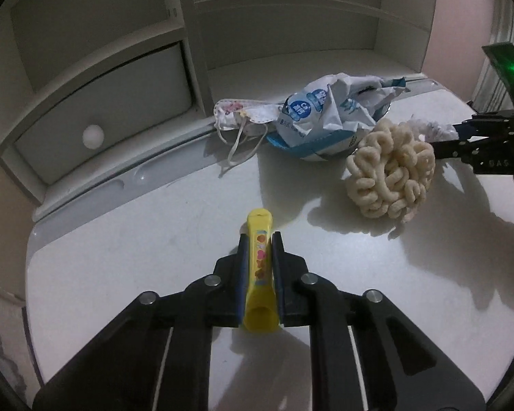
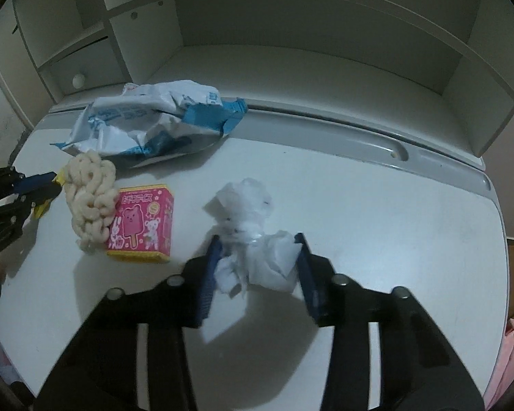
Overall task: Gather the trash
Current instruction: 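Carry the white tissue and yellow tube over the trash bin, then open both tools to drop the tissue and yellow tube into the bin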
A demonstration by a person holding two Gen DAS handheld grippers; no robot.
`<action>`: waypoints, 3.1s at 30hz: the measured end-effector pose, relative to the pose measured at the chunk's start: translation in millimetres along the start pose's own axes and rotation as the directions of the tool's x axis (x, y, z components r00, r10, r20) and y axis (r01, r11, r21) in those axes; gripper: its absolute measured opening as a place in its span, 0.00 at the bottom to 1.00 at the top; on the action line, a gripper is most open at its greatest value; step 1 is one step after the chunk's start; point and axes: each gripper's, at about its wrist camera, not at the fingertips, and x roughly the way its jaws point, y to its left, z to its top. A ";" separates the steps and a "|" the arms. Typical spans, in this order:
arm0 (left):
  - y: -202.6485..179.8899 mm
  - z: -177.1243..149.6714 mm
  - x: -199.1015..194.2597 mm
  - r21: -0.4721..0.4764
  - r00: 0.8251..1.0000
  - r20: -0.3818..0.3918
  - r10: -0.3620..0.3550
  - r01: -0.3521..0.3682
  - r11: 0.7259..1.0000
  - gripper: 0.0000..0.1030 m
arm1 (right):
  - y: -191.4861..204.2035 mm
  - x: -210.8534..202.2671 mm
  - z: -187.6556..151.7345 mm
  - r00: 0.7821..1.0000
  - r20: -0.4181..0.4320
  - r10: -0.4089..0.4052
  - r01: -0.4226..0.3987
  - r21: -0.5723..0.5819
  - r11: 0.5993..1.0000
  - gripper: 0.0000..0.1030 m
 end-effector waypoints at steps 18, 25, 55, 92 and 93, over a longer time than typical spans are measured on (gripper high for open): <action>-99.4 6.4 -55.3 0.055 0.999 0.041 -0.026 0.023 0.998 0.11 | -74.2 -99.8 -96.0 0.995 0.087 -0.055 0.041 0.156 0.987 0.34; -236.5 29.2 -64.2 0.221 0.979 0.062 -0.196 0.178 0.959 0.11 | -152.2 -150.5 -185.0 0.985 0.086 -0.152 0.118 0.317 0.941 0.34; -719.4 -58.0 -23.9 0.620 0.785 -0.249 -0.567 0.579 0.529 0.11 | -355.2 -217.0 -603.0 0.918 -0.203 -0.341 0.343 0.839 0.423 0.34; -792.7 -103.8 37.3 0.651 0.782 -0.382 -0.492 0.605 0.458 0.43 | -378.5 -214.3 -664.8 0.884 -0.239 -0.401 0.353 0.905 0.238 0.79; -793.3 -103.5 36.3 0.654 0.786 -0.371 -0.494 0.599 0.462 0.51 | -379.2 -215.5 -666.4 0.884 -0.240 -0.402 0.353 0.906 0.235 0.79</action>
